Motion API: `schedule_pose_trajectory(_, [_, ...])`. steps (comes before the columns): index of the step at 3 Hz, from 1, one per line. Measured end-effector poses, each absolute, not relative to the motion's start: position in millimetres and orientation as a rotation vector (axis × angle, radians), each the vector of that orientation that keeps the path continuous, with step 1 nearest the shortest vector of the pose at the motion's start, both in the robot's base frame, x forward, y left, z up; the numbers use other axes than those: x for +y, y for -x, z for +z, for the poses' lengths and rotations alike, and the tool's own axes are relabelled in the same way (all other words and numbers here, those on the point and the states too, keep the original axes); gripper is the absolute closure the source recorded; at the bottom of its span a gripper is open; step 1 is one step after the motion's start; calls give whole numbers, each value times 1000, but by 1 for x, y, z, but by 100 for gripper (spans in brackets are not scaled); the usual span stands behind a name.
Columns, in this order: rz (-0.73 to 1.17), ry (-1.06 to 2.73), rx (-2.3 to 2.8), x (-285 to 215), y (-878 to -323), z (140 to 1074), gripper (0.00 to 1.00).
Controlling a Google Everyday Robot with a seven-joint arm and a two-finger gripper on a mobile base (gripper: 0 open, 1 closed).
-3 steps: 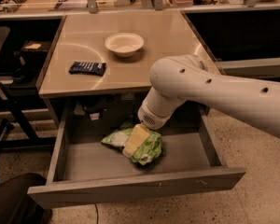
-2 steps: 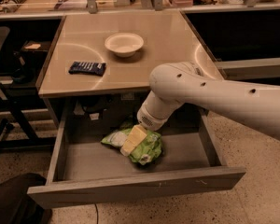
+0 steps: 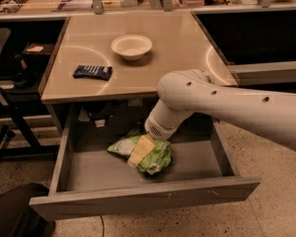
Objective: Pick green rice chip bag from top drawer and place on counter
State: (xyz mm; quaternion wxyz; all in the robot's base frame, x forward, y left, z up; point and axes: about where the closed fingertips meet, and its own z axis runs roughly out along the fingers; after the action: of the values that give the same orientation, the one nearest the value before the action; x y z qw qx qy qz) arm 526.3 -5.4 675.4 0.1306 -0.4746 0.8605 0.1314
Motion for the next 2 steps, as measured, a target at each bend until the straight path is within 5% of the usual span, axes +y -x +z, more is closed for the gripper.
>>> schedule_pose_trajectory(2, [408,1321,2530,15,-539,630,0])
